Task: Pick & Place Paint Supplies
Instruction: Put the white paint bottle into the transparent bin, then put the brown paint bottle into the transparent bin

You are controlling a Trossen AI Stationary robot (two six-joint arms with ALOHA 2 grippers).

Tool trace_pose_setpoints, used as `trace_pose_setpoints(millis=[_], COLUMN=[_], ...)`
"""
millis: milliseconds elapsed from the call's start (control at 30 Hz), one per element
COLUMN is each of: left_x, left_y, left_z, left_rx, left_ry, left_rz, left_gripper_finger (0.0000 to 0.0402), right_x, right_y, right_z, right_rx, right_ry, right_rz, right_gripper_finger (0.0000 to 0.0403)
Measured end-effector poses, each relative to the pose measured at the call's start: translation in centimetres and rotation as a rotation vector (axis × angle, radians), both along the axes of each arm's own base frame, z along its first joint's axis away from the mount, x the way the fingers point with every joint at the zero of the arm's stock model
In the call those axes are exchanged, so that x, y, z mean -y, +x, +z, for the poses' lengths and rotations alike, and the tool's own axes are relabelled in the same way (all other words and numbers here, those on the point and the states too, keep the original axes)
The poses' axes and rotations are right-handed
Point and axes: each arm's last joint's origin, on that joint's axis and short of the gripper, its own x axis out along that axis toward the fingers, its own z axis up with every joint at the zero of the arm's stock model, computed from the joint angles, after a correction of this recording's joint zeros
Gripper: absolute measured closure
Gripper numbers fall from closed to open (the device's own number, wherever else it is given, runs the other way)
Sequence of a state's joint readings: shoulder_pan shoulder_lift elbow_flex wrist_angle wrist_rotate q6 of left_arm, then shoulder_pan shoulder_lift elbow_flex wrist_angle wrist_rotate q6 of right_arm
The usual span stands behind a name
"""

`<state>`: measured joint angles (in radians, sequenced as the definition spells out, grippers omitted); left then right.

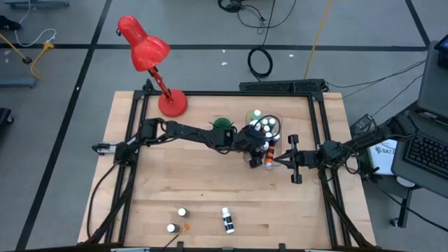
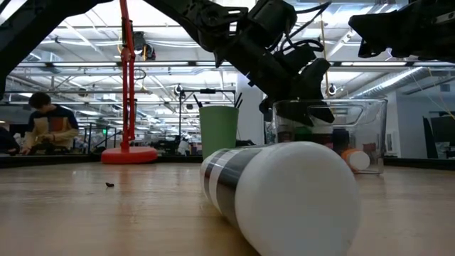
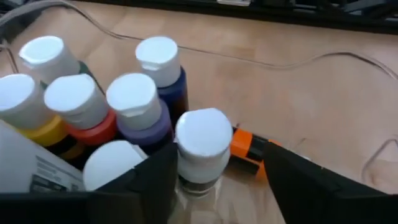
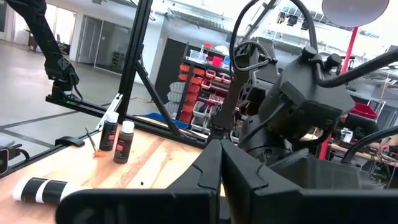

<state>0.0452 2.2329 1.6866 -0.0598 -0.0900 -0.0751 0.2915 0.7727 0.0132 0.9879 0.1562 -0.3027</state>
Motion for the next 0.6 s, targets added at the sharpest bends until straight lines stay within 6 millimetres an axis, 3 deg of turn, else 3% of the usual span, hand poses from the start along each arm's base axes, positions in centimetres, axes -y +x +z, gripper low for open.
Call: trace_pose_setpoints(millis=[133,300,433,533,600], left_x=[0.6,2.6,5.3,8.1,9.9], left_y=[-0.7,-3.3,-8.1,-13.1,-16.5], left_z=[1.5,6.4,12.3,16.5,18.2], left_rx=[-0.022,-0.062,-0.128,-0.184,-0.23], left_ry=[-0.013,-0.046,-0.026,0.044,0.073], left_rz=[0.001,0.006,-0.046,-0.045,-0.022], left_gripper_finger=[0.0134,0.0123,0.0134,0.0154,0.0169], right_x=[0.0,0.0,0.0,0.0,0.0], right_y=[0.0,0.0,0.0,0.0,0.1], right_z=[0.0,-0.1,-0.1,-0.3,-0.3], right_rx=[-0.005,-0.009,-0.015,-0.026,-0.029], right_ry=[-0.002,-0.003,-0.004,-0.006,-0.007], right_rz=[0.0,0.0,0.001,0.001,0.001], right_gripper_finger=[0.0399,0.0399,0.0399,0.0399,0.0399])
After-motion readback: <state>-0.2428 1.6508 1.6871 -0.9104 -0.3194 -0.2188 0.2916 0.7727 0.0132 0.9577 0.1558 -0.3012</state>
